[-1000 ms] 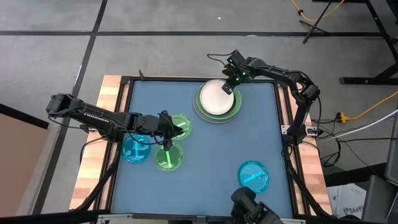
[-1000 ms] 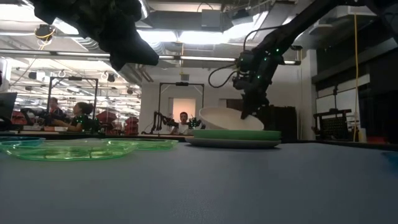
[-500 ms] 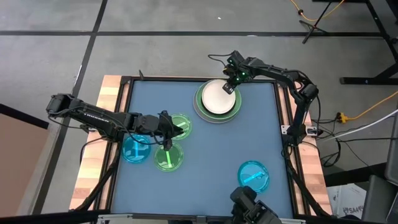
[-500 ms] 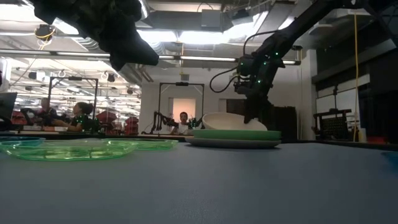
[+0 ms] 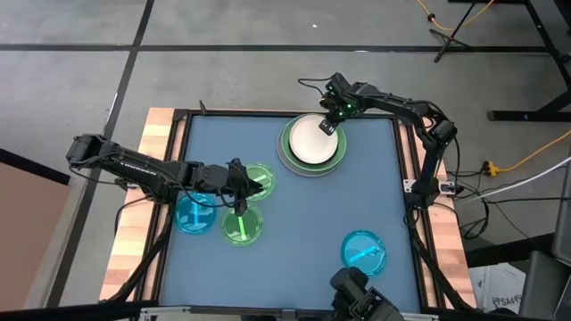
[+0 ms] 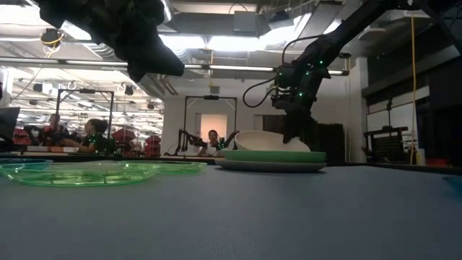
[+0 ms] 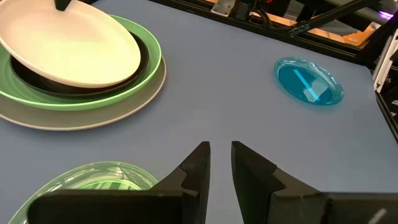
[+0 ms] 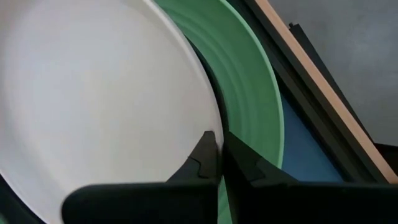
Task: Stack plastic plates
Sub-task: Stack the medium white plate on the medium black plate
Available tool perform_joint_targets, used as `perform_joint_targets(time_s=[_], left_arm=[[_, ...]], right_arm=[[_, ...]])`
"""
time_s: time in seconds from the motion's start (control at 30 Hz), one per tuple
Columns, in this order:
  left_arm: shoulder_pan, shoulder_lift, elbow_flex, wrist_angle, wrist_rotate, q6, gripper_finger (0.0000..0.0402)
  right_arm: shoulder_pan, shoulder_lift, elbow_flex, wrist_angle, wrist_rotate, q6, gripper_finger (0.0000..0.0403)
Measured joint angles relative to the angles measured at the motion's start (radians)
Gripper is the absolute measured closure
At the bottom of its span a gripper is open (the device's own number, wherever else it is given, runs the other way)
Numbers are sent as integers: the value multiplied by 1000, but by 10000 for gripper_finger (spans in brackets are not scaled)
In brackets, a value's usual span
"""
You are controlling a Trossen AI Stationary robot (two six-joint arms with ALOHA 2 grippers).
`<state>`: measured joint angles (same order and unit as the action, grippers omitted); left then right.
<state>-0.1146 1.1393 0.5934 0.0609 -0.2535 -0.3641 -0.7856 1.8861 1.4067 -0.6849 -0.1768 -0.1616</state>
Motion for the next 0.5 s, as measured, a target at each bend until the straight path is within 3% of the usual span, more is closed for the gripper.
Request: perform_joint_targets(time_s=[0.3,0.5], left_arm=[[0,0,0,0,0,0,343],[0,0,0,0,0,0,343]], right_arm=[[0,0,0,0,0,0,401],[0,0,0,0,0,0,364]])
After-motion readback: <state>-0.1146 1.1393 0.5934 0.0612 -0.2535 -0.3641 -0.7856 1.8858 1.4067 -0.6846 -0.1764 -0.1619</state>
